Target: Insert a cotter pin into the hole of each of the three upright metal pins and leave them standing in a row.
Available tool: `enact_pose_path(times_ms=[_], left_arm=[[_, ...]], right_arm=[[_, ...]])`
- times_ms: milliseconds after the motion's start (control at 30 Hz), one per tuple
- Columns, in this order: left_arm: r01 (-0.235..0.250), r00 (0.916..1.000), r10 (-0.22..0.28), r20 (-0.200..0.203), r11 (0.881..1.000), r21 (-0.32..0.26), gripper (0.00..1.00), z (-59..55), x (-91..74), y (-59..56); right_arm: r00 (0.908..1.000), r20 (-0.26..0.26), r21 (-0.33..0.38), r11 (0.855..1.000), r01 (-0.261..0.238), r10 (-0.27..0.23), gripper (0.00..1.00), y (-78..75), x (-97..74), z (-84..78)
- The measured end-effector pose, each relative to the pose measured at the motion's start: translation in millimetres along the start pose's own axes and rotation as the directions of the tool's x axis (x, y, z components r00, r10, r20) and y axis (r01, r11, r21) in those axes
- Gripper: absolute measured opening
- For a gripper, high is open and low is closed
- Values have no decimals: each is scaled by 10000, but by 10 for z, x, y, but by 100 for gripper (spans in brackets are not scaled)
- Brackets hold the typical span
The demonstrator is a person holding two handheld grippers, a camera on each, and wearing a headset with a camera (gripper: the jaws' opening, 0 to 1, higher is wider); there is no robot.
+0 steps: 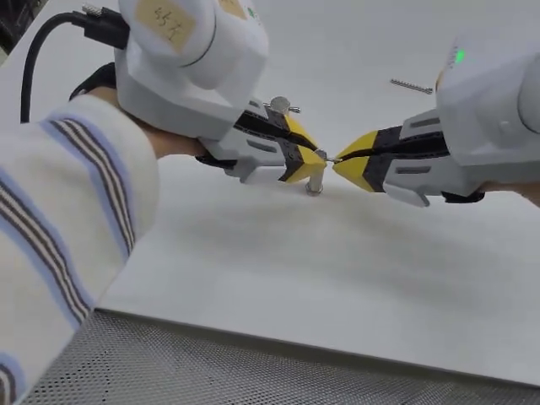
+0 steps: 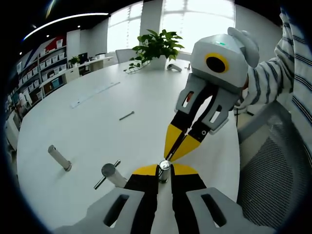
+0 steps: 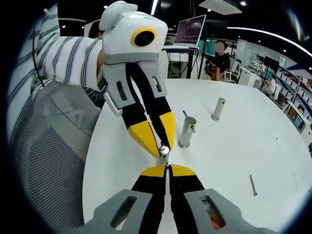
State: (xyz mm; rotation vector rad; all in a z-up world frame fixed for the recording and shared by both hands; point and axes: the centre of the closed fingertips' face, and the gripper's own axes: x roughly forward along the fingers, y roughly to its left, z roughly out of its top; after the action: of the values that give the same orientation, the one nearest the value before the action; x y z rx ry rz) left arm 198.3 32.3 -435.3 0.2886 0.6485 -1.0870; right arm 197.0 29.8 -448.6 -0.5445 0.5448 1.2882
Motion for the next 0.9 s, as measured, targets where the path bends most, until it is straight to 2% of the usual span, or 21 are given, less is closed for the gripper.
enact_pose_path(times_ms=[267, 500, 700, 767, 900], left_arm=[[29, 10000, -28, -19, 9999, 132, 5, 11, -9, -39], [62, 10000, -61, -33, 9999, 102, 5, 0, -11, -24], [46, 10000, -45, 21, 9997, -236, 6, -1, 0, -12], [39, 10000, -39, 29, 10000, -45, 6, 6, 5, -24], [-91, 9999, 96, -67, 9976, 690, 7, -18, 0, -50]], right_arm=[[9991, 61, -425, 9983, -405, 408, 0, 31, 47, 50], [9984, -46, -892, 9944, -570, 568, 0, 31, 57, 57], [9987, -43, -830, 9952, -515, 513, 0, 27, 54, 54], [9988, -17, -783, 9957, -489, 489, 0, 29, 53, 56], [9990, 119, -769, 9961, -429, 439, 3, 53, 47, 82]])
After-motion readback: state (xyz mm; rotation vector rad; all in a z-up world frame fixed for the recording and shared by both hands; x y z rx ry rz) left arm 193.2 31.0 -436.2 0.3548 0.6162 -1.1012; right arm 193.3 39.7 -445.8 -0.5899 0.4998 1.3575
